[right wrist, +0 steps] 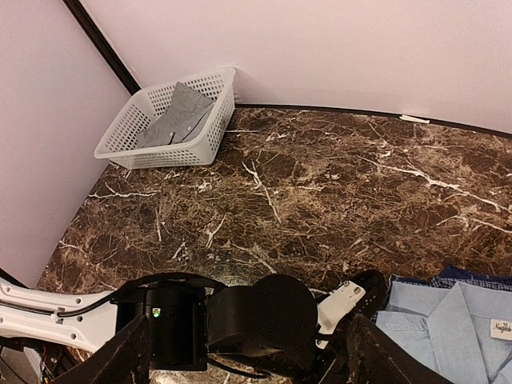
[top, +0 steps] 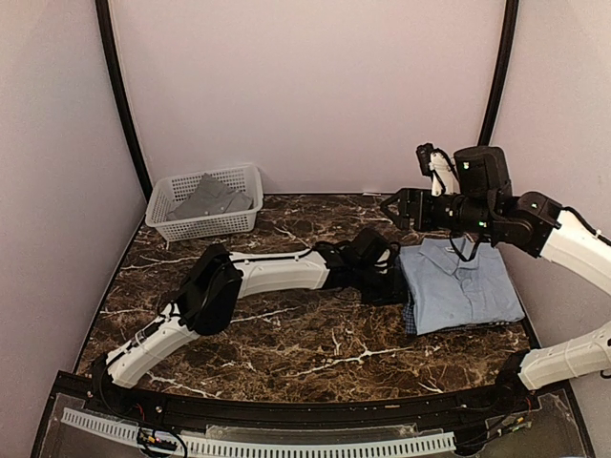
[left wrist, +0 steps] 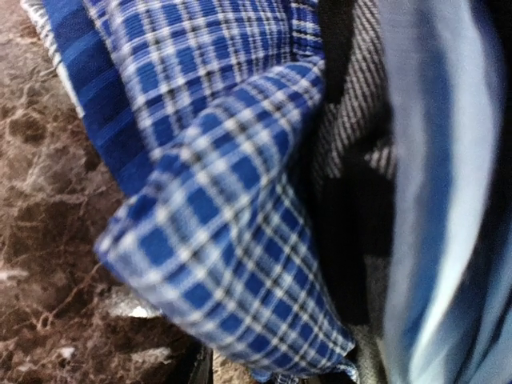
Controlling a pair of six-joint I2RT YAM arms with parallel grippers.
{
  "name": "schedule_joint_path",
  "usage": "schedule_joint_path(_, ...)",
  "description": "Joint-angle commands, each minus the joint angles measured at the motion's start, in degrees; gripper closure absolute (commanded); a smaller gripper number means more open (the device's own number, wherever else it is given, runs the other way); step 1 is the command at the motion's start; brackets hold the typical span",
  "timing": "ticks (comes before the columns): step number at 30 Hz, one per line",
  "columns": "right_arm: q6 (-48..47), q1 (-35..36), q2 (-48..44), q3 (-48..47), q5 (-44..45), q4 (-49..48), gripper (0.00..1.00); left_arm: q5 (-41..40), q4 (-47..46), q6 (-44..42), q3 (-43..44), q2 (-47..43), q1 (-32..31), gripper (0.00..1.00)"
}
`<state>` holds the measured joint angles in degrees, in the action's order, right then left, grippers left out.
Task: Fold and stack the long sleeve shirts
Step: Move the square-folded shirt to the corner of the board, then reset both arms
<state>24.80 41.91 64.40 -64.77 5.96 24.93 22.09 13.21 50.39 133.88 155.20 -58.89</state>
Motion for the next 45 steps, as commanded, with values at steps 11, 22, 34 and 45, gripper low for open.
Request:
schedule_joint_path(11,1.6,-0.4,1.6,-0.5,1.8,-3.5,0.01,-11.5,0.3,-6.5,-23.2,-27.5,6.5,0.59)
schedule_joint_path(22,3.2,-0.4,1.8,2.8,7.5,-9.1,0.02,-21.0,0.0,-15.9,-43.4,-51.2,11.7,0.26)
schedule_joint_path(34,4.5,-0.4,6.4,2.2,9.7,-14.7,0.01,-31.8,1.0,-24.0,-56.8,-73.2,15.4,0.01)
schedule_joint_path(45,2.7,-0.4,8.4,-1.3,10.2,-13.9,0.01,-37.2,1.6,-21.6,-64.1,-80.3,16.0,0.01)
